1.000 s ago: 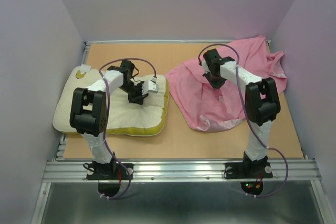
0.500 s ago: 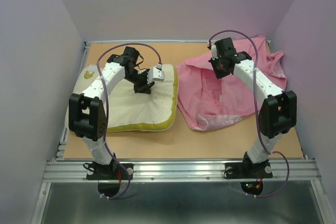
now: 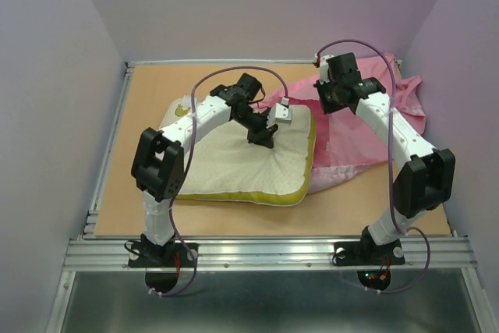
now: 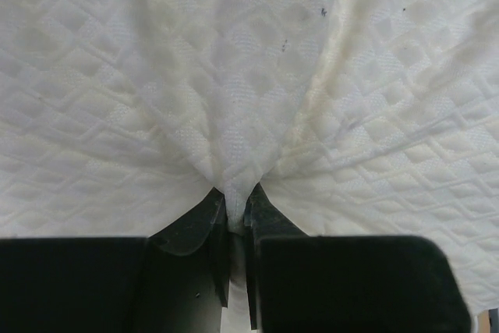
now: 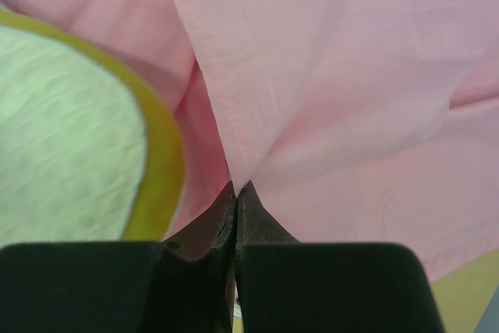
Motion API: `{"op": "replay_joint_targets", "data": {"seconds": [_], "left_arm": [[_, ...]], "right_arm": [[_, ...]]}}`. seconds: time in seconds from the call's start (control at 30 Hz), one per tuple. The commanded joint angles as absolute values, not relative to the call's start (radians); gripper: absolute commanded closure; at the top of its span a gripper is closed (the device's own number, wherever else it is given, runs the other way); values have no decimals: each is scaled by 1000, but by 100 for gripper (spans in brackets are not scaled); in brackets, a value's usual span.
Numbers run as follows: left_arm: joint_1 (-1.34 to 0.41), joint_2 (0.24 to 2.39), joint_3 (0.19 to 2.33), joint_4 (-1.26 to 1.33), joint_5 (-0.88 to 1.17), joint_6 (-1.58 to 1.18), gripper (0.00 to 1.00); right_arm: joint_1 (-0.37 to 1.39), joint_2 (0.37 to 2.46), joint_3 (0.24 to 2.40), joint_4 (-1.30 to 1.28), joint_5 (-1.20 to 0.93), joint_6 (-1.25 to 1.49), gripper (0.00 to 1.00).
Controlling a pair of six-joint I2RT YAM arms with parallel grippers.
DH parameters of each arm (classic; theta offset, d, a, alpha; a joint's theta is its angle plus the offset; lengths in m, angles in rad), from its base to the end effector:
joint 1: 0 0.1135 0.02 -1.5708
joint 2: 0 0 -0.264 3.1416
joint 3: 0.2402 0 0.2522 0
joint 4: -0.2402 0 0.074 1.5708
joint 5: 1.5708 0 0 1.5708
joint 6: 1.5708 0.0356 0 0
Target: Put the pillow into the pillowcase
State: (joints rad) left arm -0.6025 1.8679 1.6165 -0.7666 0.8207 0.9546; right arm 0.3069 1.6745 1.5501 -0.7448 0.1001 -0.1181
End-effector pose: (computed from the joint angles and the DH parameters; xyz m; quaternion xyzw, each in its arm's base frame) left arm 0.3157 -0.2487 0.2795 0.6970 0.5516 -0.3340 0.3136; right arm 0.3523 0.1079 0.3216 -0.1810 0.9205 -0.0144 0.3461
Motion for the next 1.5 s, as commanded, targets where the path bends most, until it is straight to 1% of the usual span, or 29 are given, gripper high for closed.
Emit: {"op": "replay_joint_targets", "data": {"seconds": [0.0,0.17,0.4,0.5,0.57,0.63,0.67,0.73,0.77,0.83,0.87,0.93,0.97,1.07,1.17,1.27,1.33,1.47], "left_arm": [[-618,1933,1709,-658,953,819,100],[-620,2006,1776,-614,1017,730,100],[-626,2106,1922,-572,1106,621,100],[-646,2137,2001,-563,1103,600,100],[-647,2148,2020,-537,1095,521,100],[-617,2155,1988,-367,1088,337,100],[-603,2154,1968,-235,1047,272,100],[-554,2146,1896,-88,988,172,100],[-537,2138,1864,81,903,31,100],[-508,2119,1784,210,789,-84,100],[-496,2114,1770,285,662,-134,100],[-502,2112,1756,313,530,-144,100],[-529,2114,1761,316,411,-137,100],[-574,2120,1761,318,257,-92,100],[-612,2121,1744,321,232,-60,100],[-643,2097,1691,301,83,-51,100],[-643,2083,1657,295,26,-107,100],[-635,2101,1660,238,-135,-332,100]], "right_arm": [[299,1585,1505,-686,46,-98,99],[301,1533,1456,-683,8,-95,99],[301,1473,1378,-684,-136,-107,99],[301,1463,1350,-686,-184,-113,99],[301,1457,1341,-686,-196,-112,99],[301,1456,1339,-693,-195,-113,100],[301,1456,1338,-699,-183,-118,100],[299,1453,1332,-704,-172,-124,99],[299,1451,1327,-706,-164,-126,99],[298,1448,1316,-710,-155,-130,99],[299,1448,1312,-713,-147,-133,99],[296,1450,1304,-715,-144,-135,99],[295,1451,1304,-715,-146,-133,99],[295,1468,1319,-715,-156,-130,99],[293,1486,1347,-715,-182,-121,99],[293,1508,1376,-715,-216,-106,100],[291,1517,1385,-713,-258,-92,99],[287,1523,1397,-716,-356,-64,99]]}}
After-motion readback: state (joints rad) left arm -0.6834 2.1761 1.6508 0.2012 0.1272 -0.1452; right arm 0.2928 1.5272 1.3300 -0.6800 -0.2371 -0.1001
